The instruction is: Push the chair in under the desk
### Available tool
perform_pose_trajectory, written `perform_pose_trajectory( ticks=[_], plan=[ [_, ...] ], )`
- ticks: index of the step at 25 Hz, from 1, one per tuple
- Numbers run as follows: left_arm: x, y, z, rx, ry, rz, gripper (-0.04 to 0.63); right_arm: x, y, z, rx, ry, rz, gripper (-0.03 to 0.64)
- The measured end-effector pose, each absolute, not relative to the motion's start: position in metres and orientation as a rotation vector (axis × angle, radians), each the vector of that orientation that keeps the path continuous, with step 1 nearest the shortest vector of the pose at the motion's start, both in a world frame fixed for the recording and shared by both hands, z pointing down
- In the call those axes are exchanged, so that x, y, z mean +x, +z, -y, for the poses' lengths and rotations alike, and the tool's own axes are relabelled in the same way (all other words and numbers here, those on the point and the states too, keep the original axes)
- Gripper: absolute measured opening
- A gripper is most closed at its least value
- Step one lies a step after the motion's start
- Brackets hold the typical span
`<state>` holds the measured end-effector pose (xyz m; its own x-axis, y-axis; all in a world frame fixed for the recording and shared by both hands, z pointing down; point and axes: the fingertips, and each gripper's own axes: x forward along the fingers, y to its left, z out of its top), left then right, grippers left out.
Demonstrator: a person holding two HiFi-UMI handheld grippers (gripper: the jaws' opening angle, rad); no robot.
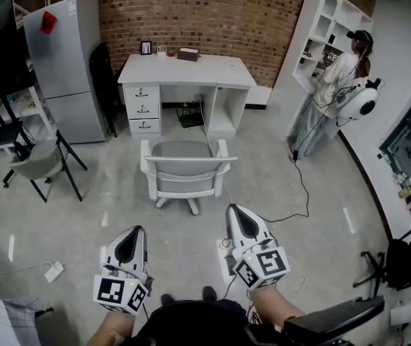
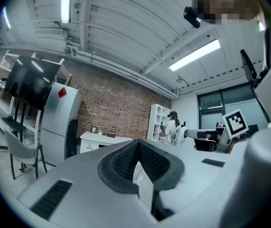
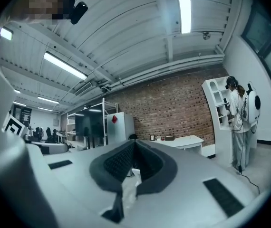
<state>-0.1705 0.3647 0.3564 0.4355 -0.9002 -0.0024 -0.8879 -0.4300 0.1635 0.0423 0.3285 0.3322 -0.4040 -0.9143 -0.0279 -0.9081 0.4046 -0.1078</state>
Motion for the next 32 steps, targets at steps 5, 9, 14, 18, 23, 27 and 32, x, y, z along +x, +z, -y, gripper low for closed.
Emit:
perform_pose_trajectory(
  ticks=[5,9,14,18,23,27,32],
  plan=[
    [-0.192,0.362,-0.364,2.578,-0.159,1.548,0.006,0.016,0.332,-0.336,-1.672,-0.093,-2.56,0.006],
    [-0.196,0.37,-0.364,2.562,-0.179,1.487,0.006,0.007,0.339,-0.339,-1.683,-0.119,-2.556,0.008],
    [-0.196,0.375,-0.348,2.56,-0.184,1.492,0.006,0.009,0.344,-0.322,-1.679,-0.149,-2.551,0.008],
    [-0.196,0.373,-0.33,2.547,-0.167,1.541,0.006,0.008,0.346,-0.297,-1.637,-0.138,-2.586,0.006],
    [-0.193,0.371,-0.299,2.536,-0.145,1.592,0.006,0.014,0.342,-0.255,-1.609,-0.121,-2.593,0.008],
    [-0.18,0.373,-0.267,2.527,-0.126,1.599,0.006,0.026,0.343,-0.219,-1.593,-0.113,-2.616,0.008],
    [-0.164,0.383,-0.224,2.496,-0.079,1.618,0.006,0.048,0.358,-0.174,-1.593,-0.155,-2.633,0.008]
  ],
)
